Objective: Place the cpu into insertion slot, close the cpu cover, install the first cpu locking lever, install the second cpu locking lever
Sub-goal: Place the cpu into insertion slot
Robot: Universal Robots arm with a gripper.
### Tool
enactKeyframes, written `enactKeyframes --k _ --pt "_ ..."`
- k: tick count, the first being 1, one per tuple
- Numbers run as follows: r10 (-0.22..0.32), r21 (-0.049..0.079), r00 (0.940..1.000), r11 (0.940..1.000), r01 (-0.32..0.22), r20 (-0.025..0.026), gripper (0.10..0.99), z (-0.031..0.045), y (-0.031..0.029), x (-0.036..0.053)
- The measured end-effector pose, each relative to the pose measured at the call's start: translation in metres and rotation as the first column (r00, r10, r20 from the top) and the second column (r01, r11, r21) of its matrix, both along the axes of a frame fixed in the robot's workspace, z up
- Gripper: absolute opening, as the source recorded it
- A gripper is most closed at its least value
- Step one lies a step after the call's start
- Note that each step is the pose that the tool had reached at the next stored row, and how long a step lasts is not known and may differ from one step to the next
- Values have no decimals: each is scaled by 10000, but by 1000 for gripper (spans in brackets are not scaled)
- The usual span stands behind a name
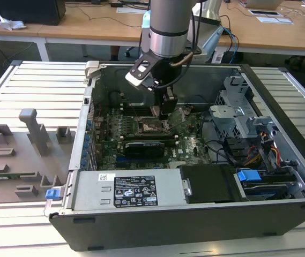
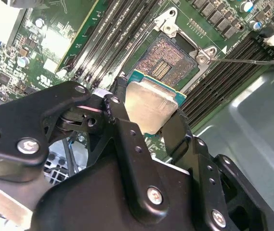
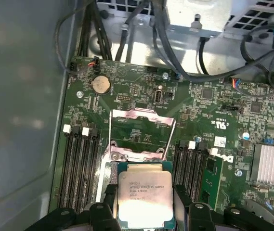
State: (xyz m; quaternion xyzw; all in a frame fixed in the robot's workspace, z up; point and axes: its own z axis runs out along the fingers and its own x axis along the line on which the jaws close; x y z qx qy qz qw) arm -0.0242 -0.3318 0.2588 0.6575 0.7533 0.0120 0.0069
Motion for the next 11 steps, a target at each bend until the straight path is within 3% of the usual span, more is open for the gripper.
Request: enactKeyframes --k 6,11 --pt "-721 -4 9974 9974 721 0 541 0 0 0" --pt "-1275 -9 9918 9918 1275 0 541 -1 0 0"
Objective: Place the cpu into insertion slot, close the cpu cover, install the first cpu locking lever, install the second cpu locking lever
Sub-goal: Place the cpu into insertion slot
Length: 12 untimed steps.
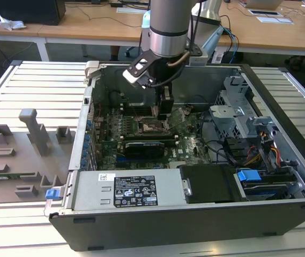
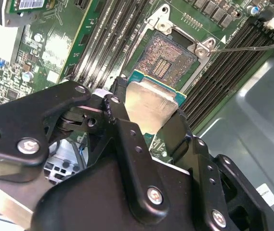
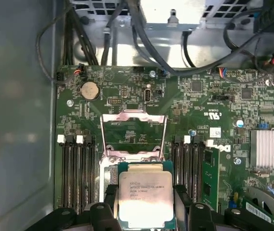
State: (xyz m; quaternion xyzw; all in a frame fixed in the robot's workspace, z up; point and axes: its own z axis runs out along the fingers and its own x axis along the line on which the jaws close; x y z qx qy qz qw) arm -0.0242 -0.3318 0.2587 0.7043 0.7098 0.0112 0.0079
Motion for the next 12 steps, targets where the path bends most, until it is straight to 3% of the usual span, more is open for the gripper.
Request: enactKeyframes --k 6,12 --pt "-669 -6 9978 9978 669 0 541 -1 0 0" --pt "-685 -15 9976 9976 685 2 541 -2 0 0"
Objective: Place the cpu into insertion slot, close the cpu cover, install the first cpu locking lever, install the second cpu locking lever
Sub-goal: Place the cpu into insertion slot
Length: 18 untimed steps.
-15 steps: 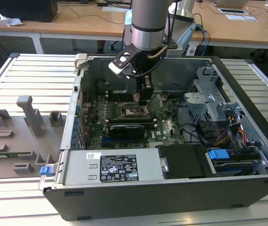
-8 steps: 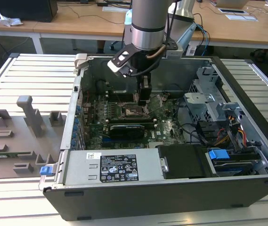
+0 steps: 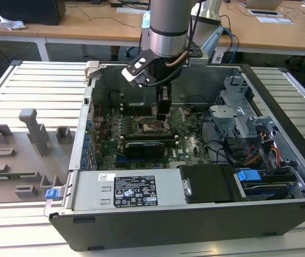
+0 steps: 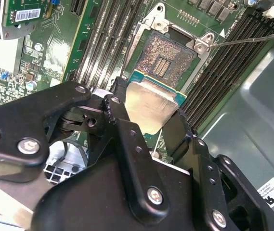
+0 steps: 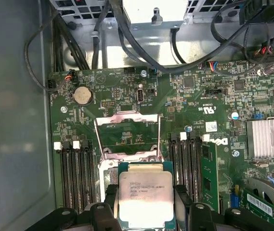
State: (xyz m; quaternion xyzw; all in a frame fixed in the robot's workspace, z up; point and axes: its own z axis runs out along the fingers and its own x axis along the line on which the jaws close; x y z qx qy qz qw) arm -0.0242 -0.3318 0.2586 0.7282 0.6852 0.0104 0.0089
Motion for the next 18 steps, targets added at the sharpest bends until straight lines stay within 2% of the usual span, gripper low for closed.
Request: enactKeyframes --k 12,18 --pt "-2 -42 10000 10000 2 -1 541 -86 2 -23" --pt "33 -40 10000 10000 -33 0 541 -111 5 -107"
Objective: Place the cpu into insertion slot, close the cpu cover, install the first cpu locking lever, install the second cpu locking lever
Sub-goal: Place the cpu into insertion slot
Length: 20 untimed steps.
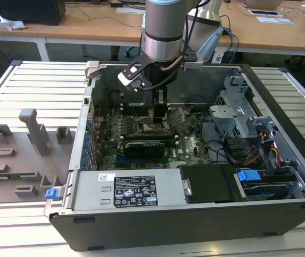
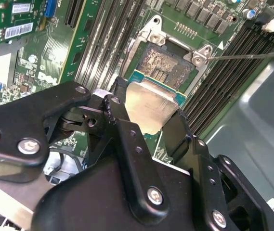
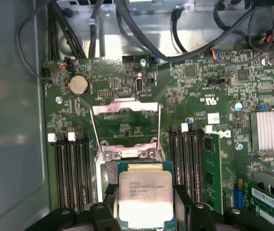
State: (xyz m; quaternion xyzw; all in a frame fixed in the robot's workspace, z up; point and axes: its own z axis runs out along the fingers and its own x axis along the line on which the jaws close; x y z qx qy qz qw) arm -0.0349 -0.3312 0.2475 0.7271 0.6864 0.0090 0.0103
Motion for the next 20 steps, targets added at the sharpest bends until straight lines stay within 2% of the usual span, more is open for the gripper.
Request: enactKeyframes --k 3,8,20 --pt "76 12 10000 10000 -76 -1 541 -26 5 -39" --pt "184 44 9998 9998 -184 1 541 -78 46 -45" --pt "193 43 9998 9998 -193 0 541 -187 47 -53"
